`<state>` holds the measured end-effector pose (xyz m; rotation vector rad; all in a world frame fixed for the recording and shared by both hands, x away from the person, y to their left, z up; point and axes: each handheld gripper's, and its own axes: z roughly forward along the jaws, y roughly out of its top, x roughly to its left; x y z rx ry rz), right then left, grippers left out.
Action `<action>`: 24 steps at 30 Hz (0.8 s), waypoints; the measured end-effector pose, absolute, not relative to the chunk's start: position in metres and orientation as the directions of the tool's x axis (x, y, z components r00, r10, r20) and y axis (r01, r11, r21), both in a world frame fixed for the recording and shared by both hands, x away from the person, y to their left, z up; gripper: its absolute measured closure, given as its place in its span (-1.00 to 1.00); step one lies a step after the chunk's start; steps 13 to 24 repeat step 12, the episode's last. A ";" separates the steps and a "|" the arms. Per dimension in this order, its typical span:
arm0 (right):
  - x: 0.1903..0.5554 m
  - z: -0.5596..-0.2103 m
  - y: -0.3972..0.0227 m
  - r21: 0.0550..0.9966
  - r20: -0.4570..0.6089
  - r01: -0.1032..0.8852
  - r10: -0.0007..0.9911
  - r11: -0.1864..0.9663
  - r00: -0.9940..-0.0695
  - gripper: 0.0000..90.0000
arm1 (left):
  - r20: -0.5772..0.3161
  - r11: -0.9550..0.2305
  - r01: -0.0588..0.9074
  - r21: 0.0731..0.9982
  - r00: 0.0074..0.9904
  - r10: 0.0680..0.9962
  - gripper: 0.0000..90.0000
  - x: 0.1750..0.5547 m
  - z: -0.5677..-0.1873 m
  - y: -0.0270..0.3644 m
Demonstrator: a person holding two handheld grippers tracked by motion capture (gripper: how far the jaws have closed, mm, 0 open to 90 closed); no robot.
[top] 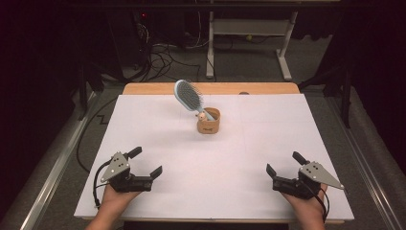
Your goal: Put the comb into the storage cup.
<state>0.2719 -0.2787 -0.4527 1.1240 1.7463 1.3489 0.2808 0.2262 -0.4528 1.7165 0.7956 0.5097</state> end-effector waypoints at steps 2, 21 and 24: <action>0.273 -0.453 -0.279 0.965 0.008 0.241 0.908 0.103 -0.419 -1.00 | -0.056 -0.157 0.249 0.956 0.678 0.733 -1.00 0.281 -0.454 0.226; 0.274 -0.453 -0.277 0.965 0.001 0.240 0.909 0.110 -0.417 -1.00 | -0.060 -0.155 0.253 0.955 0.676 0.735 -1.00 0.280 -0.453 0.229; 0.274 -0.453 -0.277 0.965 0.001 0.240 0.909 0.110 -0.417 -1.00 | -0.060 -0.155 0.253 0.955 0.676 0.735 -1.00 0.280 -0.453 0.229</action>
